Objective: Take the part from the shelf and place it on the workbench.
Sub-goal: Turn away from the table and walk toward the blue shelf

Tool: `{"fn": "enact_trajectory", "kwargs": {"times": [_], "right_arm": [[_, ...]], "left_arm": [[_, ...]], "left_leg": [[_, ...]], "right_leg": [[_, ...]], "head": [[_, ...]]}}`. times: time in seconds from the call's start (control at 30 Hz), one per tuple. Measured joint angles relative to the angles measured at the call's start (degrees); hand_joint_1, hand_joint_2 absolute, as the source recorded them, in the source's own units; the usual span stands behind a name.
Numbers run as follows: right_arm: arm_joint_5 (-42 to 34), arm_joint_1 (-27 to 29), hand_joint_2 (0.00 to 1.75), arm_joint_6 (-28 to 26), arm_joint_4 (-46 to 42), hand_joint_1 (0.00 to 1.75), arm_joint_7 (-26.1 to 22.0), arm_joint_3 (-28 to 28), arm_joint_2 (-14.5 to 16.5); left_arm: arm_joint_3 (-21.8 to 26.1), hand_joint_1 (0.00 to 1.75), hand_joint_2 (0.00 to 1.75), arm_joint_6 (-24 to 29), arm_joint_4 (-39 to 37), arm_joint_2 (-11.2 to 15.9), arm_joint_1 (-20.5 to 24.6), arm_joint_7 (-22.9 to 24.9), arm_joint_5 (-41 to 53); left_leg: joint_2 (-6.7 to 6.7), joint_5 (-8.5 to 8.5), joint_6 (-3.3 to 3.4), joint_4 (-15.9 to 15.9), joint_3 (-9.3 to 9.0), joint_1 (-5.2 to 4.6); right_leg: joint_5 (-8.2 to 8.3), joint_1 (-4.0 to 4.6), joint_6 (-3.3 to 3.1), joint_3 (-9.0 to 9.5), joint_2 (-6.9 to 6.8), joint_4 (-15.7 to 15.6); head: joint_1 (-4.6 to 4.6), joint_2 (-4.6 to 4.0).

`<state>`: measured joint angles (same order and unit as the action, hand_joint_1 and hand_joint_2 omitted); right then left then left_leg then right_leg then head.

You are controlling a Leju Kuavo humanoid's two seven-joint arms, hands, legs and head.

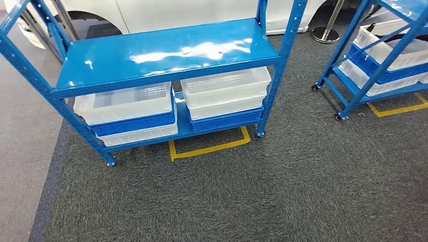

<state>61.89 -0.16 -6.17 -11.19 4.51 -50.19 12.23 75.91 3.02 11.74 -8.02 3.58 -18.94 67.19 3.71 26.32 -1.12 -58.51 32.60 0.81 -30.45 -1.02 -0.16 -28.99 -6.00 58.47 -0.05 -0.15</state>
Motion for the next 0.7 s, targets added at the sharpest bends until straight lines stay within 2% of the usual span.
{"fn": "enact_trajectory", "kwargs": {"times": [0.07, 0.1, 0.17, 0.23, 0.27, 0.3, 0.33, 0.37, 0.4, 0.47, 0.5, 0.53, 0.57, 0.6, 0.63, 0.7], "right_arm": [[-0.1, -0.3, 0.00, -0.2, 0.0, 0.00, 0.0, -0.2, 0.2], [-0.1, -0.5, 0.00, -0.2, 0.0, 0.00, 0.1, -0.3, 0.3], [-0.1, -0.6, 0.00, -0.1, 0.0, 0.00, 0.1, -0.5, 0.4], [-0.1, -0.5, 0.00, 0.0, 0.0, 0.00, 0.1, -0.8, 0.4], [-0.1, -0.5, 0.00, 0.0, 0.0, 0.00, 0.1, -1.0, 0.4], [-0.1, -0.4, 0.00, 0.1, 0.0, 0.00, 0.1, -1.1, 0.4], [-0.1, -0.4, 0.00, 0.1, 0.0, 0.00, 0.1, -1.2, 0.4], [-0.1, -0.3, 0.00, 0.1, 0.0, 0.00, 0.1, -1.3, 0.4], [-0.1, -0.3, 0.00, 0.1, 0.0, 0.00, 0.1, -1.3, 0.4], [-0.2, -0.2, 0.00, 0.1, 0.0, 0.00, 0.1, -1.5, 0.4], [-0.2, -0.2, 0.00, 0.1, 0.0, 0.00, 0.1, -1.6, 0.4], [-0.2, -0.3, 0.00, 0.1, 0.0, 0.00, 0.1, -1.7, 0.3], [-0.2, -0.5, 0.00, 0.1, 0.0, 0.00, 0.0, -1.8, 0.4], [-0.2, -0.6, 0.00, 0.1, 0.0, 0.00, 0.1, -1.9, 0.4], [-0.3, -0.6, 0.00, 0.1, 0.0, 0.00, 0.1, -2.0, 0.4], [-0.3, -0.5, 0.00, 0.2, 0.0, 0.00, 0.1, -2.3, 0.5]], "left_arm": [[1.1, 0.00, 0.00, 0.2, 0.3, -0.4, 0.0, 0.0, -0.8], [1.5, 0.00, 0.00, 0.1, 0.4, -0.5, -0.1, 0.0, -0.7], [1.8, 0.00, 0.00, -0.2, 0.5, -0.8, -0.1, 0.1, -0.3], [1.8, 0.00, 0.00, -0.4, 0.6, -1.0, 0.0, 0.1, 0.1], [1.8, 0.00, 0.00, -0.4, 0.6, -1.0, 0.1, 0.1, 0.2], [1.9, 0.00, 0.00, -0.3, 0.7, -1.0, 0.1, 0.1, 0.2], [1.9, 0.00, 0.00, -0.3, 0.8, -1.0, 0.1, 0.1, 0.1], [2.0, 0.00, 0.00, -0.2, 0.9, -1.1, 0.1, 0.0, 0.0], [2.2, 0.00, 0.00, -0.2, 0.9, -1.1, 0.1, 0.0, -0.1], [2.6, 0.00, 0.00, 0.0, 1.0, -1.3, 0.2, -0.1, -0.3], [2.7, 0.00, 0.00, 0.1, 1.0, -1.4, 0.2, -0.2, -0.4], [2.8, 0.00, 0.00, 0.2, 1.1, -1.5, 0.3, -0.3, -0.4], [2.8, 0.00, 0.00, 0.3, 1.1, -1.6, 0.2, -0.4, -0.4], [2.8, 0.00, 0.00, 0.5, 1.2, -1.6, 0.2, -0.4, -0.4], [2.8, 0.00, 0.00, 0.6, 1.3, -1.7, 0.1, -0.5, -0.4], [2.8, 0.00, 0.00, 0.7, 1.5, -1.9, 0.2, -0.5, -0.4]], "left_leg": [[-0.91, 0.07, 0.88, 0.2, 0.06, -0.23], [-1.45, -0.03, 1.29, 0.5, -0.12, -0.14], [-2.63, -0.33, 2.12, 1.1, -0.56, 0.12], [-3.85, -0.43, 2.66, 1.2, -0.55, 0.08], [-4.55, -0.42, 2.81, 1.2, -0.50, -0.03], [-5.33, -0.38, 2.91, 1.1, -0.52, -0.16], [-6.19, -0.33, 2.96, 1.0, -0.58, -0.26], [-7.11, -0.25, 2.94, 0.9, -0.68, -0.34], [-7.99, -0.15, 2.87, 0.7, -0.75, -0.38], [-9.47, 0.04, 2.47, 0.3, -0.55, -0.46], [-10.09, 0.06, 2.16, 0.2, -0.30, -0.37], [-10.74, 0.00, 1.76, 0.2, -0.06, -0.23], [-11.49, -0.13, 1.30, 0.3, 0.15, -0.17], [-11.68, -0.17, 0.95, 0.3, 0.23, -0.07], [-10.86, 0.18, 0.64, -0.1, 0.44, -0.12], [-7.37, 2.67, 0.17, -4.2, 2.29, -0.12]], "right_leg": [[-0.12, 0.08, 0.63, 0.50, -0.79, -0.3], [-0.36, -0.04, 0.96, 0.81, -0.72, -0.2], [-2.42, -0.25, 1.40, -0.02, 1.67, 2.4], [-6.14, -0.27, 1.45, -3.69, 4.79, 9.6], [-7.41, -0.25, 1.43, -5.73, 5.43, 13.3], [-7.55, -0.23, 1.36, -7.11, 5.69, 15.4], [-6.45, -0.22, 1.22, -7.52, 5.83, 15.5], [-4.30, -0.22, 1.00, -6.87, 6.10, 13.3], [-1.73, -0.20, 0.68, -5.51, 6.96, 9.5], [1.26, -0.21, 0.03, -3.19, 9.95, 3.1], [1.65, -0.13, -0.17, -2.71, 10.98, 1.6], [1.48, -0.03, -0.30, -2.63, 11.27, 1.2], [1.61, -0.02, -0.42, -2.48, 10.56, 0.8], [1.78, -0.10, -0.60, -2.19, 9.71, 0.4], [1.95, -0.25, -0.89, -1.83, 8.92, -0.1], [2.16, -0.39, -1.41, -1.24, 7.11, -0.9]], "head": [[-0.01, 0.00], [0.01, 0.00], [0.04, 0.00], [0.07, 0.00], [0.07, 0.00], [0.07, 0.00], [0.07, 0.00], [0.07, 0.00], [0.07, 0.00], [0.05, 0.00], [0.05, 0.00], [0.05, 0.00], [0.07, 0.00], [0.07, 0.00], [-0.03, 0.00], [-0.23, 0.00]]}}
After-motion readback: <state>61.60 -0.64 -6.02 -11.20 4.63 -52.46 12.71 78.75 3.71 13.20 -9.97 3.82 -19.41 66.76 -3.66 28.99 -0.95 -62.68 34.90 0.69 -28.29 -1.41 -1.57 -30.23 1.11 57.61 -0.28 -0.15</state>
